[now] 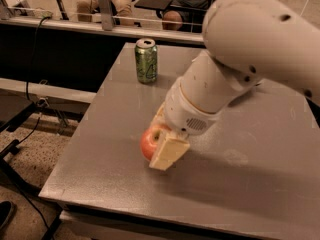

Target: Move apple near green can

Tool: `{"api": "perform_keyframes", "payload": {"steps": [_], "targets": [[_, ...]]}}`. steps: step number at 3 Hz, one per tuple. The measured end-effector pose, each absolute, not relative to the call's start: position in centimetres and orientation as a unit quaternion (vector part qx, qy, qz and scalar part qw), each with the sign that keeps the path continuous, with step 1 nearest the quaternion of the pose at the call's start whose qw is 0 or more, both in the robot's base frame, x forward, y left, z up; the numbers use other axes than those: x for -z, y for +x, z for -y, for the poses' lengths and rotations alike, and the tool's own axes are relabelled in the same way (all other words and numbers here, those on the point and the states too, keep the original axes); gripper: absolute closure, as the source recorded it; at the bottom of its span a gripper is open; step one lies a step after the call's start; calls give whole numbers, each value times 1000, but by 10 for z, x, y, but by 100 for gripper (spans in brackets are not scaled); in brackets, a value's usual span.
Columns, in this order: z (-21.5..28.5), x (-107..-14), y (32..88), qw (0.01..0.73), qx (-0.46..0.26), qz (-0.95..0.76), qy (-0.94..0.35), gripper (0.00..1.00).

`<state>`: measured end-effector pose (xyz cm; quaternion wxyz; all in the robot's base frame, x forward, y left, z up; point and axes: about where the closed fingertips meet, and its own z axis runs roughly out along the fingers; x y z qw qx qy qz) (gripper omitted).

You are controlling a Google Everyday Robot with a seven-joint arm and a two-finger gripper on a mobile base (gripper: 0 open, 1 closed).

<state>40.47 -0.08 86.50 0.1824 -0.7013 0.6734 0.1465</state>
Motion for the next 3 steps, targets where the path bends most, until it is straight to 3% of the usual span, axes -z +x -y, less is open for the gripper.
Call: {"api": "perform_keyframes", "payload": {"steps": [3], "targets": [[-22,-867,521,184,-156,-706,-665,100]]}}
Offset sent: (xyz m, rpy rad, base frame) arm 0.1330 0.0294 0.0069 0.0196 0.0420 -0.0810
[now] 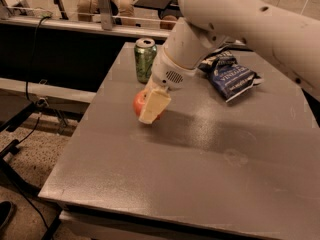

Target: Move apple near green can

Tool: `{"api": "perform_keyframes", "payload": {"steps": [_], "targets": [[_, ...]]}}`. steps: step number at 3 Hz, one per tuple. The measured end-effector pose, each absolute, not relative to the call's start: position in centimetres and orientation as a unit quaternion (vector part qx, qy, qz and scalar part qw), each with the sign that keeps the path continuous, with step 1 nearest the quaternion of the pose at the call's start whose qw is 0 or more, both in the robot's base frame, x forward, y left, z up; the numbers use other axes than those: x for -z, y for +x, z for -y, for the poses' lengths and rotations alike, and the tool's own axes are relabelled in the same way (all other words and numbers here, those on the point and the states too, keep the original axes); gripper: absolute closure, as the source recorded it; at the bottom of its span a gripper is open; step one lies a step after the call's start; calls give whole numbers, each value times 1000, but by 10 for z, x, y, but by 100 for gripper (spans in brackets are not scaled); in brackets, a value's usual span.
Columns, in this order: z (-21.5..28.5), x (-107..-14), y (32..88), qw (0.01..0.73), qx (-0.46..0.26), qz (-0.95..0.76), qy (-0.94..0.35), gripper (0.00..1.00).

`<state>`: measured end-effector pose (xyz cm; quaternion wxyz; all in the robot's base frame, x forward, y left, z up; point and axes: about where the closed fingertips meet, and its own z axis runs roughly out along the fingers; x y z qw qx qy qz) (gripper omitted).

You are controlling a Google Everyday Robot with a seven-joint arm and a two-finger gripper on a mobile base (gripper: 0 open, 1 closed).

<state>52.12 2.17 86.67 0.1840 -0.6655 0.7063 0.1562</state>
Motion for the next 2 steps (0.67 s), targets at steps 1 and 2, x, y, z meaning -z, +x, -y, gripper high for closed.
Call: {"api": "perform_keyframes", "payload": {"steps": [1,2], "targets": [[-22,-858,556,186,-152,-727,-643,100],[-19,-854,574,185,-148,-738,-631,100]]}}
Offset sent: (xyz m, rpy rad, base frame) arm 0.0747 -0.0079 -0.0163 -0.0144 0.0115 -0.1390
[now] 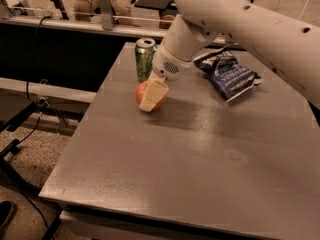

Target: Move apple near green can

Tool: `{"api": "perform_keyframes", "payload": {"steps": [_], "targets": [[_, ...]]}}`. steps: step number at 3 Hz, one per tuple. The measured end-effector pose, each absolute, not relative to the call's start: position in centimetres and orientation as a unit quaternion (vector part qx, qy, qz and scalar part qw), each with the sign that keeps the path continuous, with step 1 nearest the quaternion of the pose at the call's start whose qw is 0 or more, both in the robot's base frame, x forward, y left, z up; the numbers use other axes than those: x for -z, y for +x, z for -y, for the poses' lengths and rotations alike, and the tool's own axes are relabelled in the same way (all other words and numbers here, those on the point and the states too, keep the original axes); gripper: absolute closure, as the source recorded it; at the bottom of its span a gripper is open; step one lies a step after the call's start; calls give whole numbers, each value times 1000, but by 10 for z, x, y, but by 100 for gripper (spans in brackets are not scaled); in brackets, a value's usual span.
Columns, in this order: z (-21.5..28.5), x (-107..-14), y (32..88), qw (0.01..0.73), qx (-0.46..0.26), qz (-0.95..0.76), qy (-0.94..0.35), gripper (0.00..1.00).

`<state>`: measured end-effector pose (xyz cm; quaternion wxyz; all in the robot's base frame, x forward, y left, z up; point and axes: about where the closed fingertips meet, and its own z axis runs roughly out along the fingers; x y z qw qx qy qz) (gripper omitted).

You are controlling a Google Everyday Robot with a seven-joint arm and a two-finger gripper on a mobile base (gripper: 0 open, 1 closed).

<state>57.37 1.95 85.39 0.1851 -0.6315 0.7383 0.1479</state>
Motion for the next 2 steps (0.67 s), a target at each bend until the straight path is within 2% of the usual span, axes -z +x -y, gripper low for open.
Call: {"api": "perform_keyframes", "payload": {"steps": [2], "targets": [[-7,-857,593,186,-138,-760,-608,96]]}}
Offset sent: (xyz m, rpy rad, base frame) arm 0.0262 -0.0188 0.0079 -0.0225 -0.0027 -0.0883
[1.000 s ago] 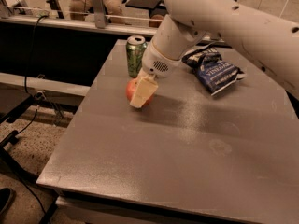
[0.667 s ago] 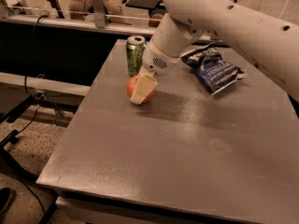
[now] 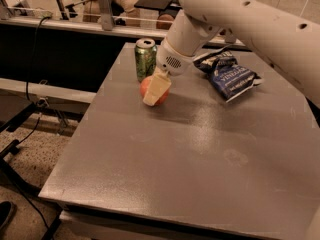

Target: Move apple near green can

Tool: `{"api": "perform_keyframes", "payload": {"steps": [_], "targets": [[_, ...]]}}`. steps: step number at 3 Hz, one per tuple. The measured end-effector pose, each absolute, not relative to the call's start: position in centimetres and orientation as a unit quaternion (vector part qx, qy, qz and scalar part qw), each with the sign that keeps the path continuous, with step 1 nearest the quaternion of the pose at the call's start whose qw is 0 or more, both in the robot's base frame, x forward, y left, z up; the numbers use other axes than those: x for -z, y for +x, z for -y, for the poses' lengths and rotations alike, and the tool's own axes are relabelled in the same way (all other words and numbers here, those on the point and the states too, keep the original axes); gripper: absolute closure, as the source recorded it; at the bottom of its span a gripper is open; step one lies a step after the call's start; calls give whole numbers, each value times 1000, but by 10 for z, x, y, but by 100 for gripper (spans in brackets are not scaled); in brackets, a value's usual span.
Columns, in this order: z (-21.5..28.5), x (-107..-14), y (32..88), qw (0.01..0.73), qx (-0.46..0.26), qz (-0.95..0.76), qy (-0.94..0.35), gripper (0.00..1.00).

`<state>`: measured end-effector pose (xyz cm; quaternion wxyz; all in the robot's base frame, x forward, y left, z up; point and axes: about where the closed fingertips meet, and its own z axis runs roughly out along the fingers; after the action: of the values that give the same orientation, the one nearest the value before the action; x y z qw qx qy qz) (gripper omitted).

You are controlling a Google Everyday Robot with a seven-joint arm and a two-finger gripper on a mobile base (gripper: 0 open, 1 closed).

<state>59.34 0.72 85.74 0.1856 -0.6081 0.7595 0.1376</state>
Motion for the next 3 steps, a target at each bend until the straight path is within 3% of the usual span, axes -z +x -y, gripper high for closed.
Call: {"api": "perform_keyframes", "payload": {"steps": [3], "targets": [[-1,-850,599,197,-137,-766,-597,27]]}}
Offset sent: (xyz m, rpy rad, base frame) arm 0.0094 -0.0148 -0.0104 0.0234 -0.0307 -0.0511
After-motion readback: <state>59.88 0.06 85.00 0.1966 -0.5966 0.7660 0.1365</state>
